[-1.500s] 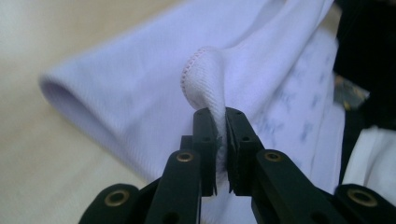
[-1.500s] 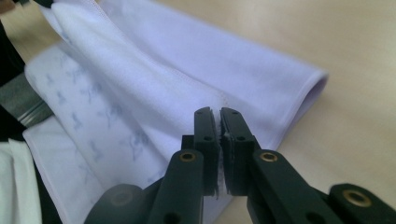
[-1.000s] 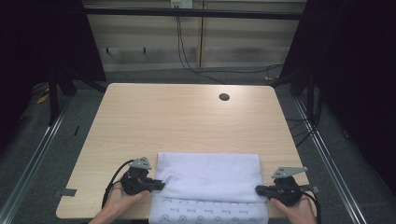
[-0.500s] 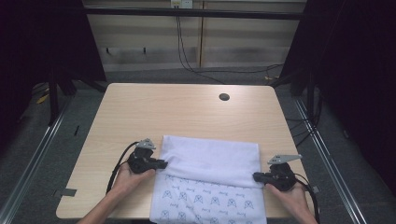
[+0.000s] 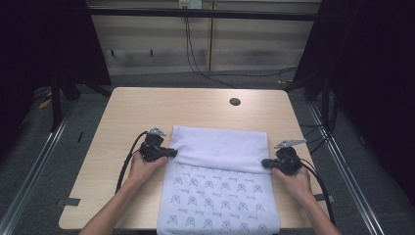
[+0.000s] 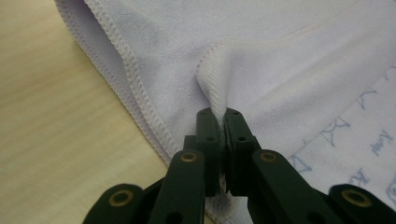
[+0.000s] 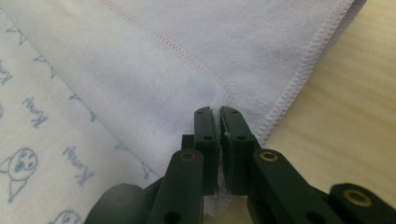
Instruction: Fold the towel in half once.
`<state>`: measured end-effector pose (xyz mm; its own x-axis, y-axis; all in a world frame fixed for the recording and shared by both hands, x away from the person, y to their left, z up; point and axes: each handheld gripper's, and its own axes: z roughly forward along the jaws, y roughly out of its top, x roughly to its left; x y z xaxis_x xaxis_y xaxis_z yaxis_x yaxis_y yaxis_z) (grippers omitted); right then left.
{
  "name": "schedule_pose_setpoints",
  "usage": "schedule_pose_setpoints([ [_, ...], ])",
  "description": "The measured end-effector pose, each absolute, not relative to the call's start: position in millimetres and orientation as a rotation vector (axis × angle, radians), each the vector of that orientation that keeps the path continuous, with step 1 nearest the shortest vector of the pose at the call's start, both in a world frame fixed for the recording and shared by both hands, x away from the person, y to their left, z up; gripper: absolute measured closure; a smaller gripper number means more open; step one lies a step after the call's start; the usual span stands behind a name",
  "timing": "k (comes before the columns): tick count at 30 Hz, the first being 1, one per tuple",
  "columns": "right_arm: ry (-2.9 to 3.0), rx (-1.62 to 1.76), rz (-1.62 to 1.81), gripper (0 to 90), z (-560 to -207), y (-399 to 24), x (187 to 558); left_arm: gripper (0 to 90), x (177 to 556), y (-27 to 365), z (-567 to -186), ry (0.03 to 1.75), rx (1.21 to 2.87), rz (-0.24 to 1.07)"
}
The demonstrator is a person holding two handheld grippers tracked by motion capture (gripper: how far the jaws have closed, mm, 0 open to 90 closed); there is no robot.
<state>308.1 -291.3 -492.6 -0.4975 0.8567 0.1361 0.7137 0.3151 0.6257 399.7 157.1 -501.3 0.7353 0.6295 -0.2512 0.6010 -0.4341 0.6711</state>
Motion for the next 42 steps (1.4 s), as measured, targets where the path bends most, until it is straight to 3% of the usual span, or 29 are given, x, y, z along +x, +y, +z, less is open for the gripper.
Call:
schedule_pose_setpoints([
  [13,2.296,1.484,0.901,86.2,-494.3,-281.8,380.7,86.4,443.6,156.5,-505.9,1.011,2.083,0.156],
  [24,2.179,1.496,0.918,86.3,-500.3,-274.6,420.3,86.4,480.2,157.1,-508.9,1.051,2.048,0.212],
  [27,2.165,1.504,0.862,86.3,-498.8,-259.8,435.7,86.7,482.6,152.9,-508.0,1.039,2.074,0.319],
  [33,2.18,1.487,0.874,86.3,-495.9,-258.6,439.5,86.5,483.5,163.6,-506.5,1.031,2.052,0.254],
  [39,2.073,1.52,1.206,86.3,-466.9,-287.8,431.5,85.9,472.7,172.5,-493.6,0.994,2.011,0.237],
  [42,2.042,1.475,1.273,86.3,-446.7,-295.4,425.6,85.8,459.9,182.5,-462.7,0.924,1.951,0.226],
])
